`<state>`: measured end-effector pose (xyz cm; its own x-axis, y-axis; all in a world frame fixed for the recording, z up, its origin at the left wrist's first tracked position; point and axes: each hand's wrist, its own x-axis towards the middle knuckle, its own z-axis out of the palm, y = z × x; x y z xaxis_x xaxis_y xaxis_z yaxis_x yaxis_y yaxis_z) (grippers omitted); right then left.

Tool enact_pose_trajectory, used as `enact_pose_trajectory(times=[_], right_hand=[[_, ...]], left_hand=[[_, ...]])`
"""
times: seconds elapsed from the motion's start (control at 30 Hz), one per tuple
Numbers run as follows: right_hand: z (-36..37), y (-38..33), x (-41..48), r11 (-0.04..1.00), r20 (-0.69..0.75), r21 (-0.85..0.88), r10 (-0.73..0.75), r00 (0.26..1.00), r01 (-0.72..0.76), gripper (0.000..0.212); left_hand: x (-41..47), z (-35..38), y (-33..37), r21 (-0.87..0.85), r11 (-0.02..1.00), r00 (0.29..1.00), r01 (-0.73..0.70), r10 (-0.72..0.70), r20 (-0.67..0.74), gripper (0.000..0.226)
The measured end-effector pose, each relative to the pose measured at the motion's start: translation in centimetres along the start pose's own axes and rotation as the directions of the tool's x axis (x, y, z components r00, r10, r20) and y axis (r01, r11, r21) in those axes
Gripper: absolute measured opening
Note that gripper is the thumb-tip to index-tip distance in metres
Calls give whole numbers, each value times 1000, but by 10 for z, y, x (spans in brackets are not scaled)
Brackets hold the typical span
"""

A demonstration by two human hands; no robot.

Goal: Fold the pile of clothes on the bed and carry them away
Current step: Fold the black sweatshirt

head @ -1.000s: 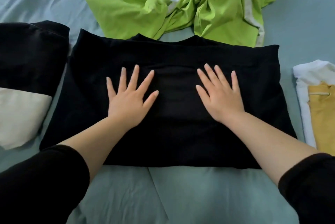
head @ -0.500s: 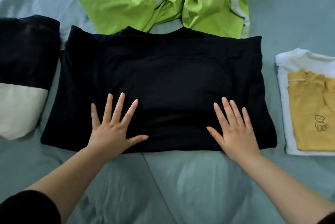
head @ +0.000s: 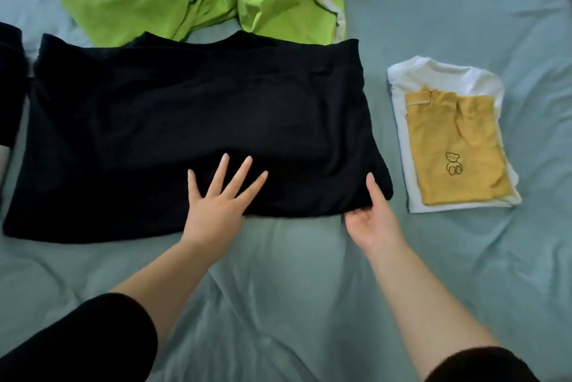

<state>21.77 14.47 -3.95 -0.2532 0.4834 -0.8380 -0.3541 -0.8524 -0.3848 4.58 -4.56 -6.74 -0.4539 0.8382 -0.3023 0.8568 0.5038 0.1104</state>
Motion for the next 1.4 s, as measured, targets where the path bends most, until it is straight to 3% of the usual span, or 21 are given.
enact_pose_trajectory(times=[0.1, 0.3, 0.5, 0.67, 0.73, 0.87, 0.97, 1.03, 1.1, 1.2, 1.33, 1.4], right_hand=[[7, 2, 5, 998, 57, 62, 29, 998, -32, 29], [-11, -1, -13, 999, -32, 35, 1, 999, 0, 25], [-94, -10, -72, 999, -173, -18, 46, 984, -50, 22], [-170, -20, -100, 997, -284, -44, 43, 958, -57, 39], [-182, -17, -101, 997, -294, -48, 50, 954, -67, 46], [-185, -8, -93, 995, -291, -50, 64, 955, -82, 44], [-193, -5, -81, 995, -298, -29, 86, 951, -99, 39], [-199, -4, -72, 993, -309, -42, 89, 947, -107, 35], [-204, -3, -66, 992, -323, -60, 88, 942, -113, 36], [-205, 0, -63, 991, -318, -77, 78, 945, -108, 29], [-194, 4, -68, 997, -351, -53, 28, 936, -49, 31], [-191, 4, -71, 999, -362, -36, 20, 932, -35, 32]], left_hand=[[-2, 0, 7, -16, 1000, 998, 17, -16, 58, 86], [-30, -20, 19, -70, 997, 983, 21, -7, 185, 81], [-104, -29, 77, -148, 989, 933, -12, 64, 355, 77], [-146, 3, 137, -205, 979, 859, -14, 116, 499, 73], [-149, 7, 142, -160, 985, 874, -61, 131, 468, 68], [-140, 1, 133, -106, 963, 959, -248, 260, 111, 88], [-98, -3, 75, -75, 996, 999, -45, 47, 17, 74], [-69, 1, 10, -99, 975, 979, 197, -190, 73, 68], [-52, 3, -45, -75, 944, 943, 320, -310, 123, 64], [-44, 3, -74, -8, 964, 958, 266, -263, 118, 66], [-49, 5, -43, -177, 933, 949, 314, -313, 30, 82], [-55, 9, -4, -195, 965, 982, 177, -187, -37, 85]])
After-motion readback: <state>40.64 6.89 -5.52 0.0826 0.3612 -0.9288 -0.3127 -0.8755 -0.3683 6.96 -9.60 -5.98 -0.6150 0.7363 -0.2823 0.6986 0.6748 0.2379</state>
